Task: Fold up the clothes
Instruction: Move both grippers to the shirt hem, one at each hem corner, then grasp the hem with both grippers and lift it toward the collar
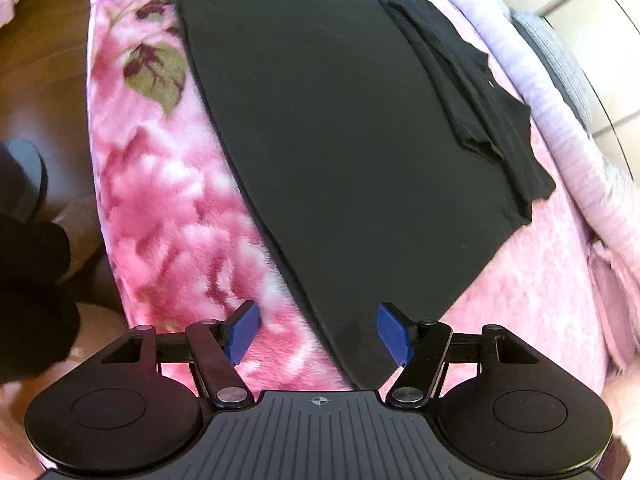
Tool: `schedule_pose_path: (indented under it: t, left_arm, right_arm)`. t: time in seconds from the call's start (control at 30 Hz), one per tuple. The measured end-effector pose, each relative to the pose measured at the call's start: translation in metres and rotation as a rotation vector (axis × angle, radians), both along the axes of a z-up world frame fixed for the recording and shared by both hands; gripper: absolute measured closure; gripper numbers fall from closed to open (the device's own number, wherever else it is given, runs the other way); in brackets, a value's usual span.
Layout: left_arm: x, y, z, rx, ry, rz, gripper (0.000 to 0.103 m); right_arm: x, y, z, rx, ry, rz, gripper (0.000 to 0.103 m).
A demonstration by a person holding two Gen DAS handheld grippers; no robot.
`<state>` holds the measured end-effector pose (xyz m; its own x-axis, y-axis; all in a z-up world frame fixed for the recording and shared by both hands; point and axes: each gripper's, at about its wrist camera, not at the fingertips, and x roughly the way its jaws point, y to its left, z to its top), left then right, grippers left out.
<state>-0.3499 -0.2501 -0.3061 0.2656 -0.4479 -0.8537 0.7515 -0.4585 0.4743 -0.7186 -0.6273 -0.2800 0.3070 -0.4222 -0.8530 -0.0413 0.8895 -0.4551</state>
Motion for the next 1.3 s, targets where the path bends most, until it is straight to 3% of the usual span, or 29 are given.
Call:
schedule_pose_path:
  t: [0.27, 0.4, 0.47, 0.53, 0.67, 0.7, 0.73, 0.87, 1.07, 1.3]
  left_arm:
    - [-0.018, -0.001, -0.012, -0.052, -0.075, -0.047, 0.046]
    - [-0.019, 0.003, -0.012, -0.058, -0.104, -0.061, 0.047]
    - [-0.015, 0.004, -0.012, -0.057, -0.121, -0.056, 0.055]
    - [-0.013, 0.004, -0.013, -0.055, -0.127, -0.046, 0.062]
    - [-0.013, -0.002, -0.018, -0.016, -0.103, -0.073, 0.089]
    - [-0.014, -0.003, -0.018, -0.008, -0.1, -0.083, 0.099]
    - [-0.014, -0.004, -0.017, -0.005, -0.098, -0.09, 0.099]
    - [-0.01, -0.002, -0.002, -0.005, -0.074, -0.111, 0.1]
    - [-0.014, 0.035, 0.038, -0.011, -0.077, -0.178, 0.102]
    - [-0.039, 0.077, 0.075, 0.045, 0.01, -0.132, 0.102]
  right_arm:
    - [0.031, 0.012, -0.007, -0.093, -0.03, 0.114, 0.038]
    - [0.027, 0.005, -0.009, -0.125, -0.029, 0.136, 0.039]
    - [0.022, -0.003, -0.009, -0.162, -0.016, 0.107, 0.049]
    - [0.018, -0.012, -0.013, -0.206, 0.015, 0.067, 0.071]
    - [0.018, -0.023, -0.021, -0.224, 0.049, 0.083, 0.083]
    - [0.021, -0.025, -0.022, -0.22, 0.055, 0.096, 0.094]
    - [0.023, -0.027, -0.022, -0.213, 0.061, 0.107, 0.1]
    - [0.019, -0.036, -0.006, -0.172, 0.051, 0.075, 0.101]
    - [-0.002, -0.023, 0.041, -0.129, 0.037, 0.099, 0.101]
    - [-0.037, 0.015, 0.079, -0.033, 0.057, 0.108, 0.101]
